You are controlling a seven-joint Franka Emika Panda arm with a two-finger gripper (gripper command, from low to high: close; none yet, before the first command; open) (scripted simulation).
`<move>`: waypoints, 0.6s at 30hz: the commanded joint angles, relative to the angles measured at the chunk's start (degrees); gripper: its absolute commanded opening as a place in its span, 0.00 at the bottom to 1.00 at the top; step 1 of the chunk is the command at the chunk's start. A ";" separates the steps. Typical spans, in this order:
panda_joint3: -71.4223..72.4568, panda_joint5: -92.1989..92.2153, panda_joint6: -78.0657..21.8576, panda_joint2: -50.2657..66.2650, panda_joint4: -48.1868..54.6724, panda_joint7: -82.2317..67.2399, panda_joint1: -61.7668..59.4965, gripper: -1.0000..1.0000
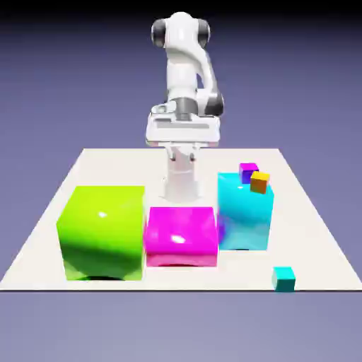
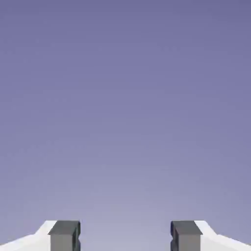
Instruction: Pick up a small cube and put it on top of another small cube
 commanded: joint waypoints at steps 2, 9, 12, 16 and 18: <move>2.22 4.63 -2.70 4.16 2.93 2.20 -0.74 0.50; 10.00 20.84 -12.16 18.69 13.18 9.91 -3.33 0.50; 13.33 27.79 -16.21 24.92 17.58 13.22 -4.44 0.50; 17.77 37.05 -21.62 33.23 23.43 17.62 -5.92 0.50; 20.00 41.68 -24.32 37.38 26.36 19.82 -6.66 0.50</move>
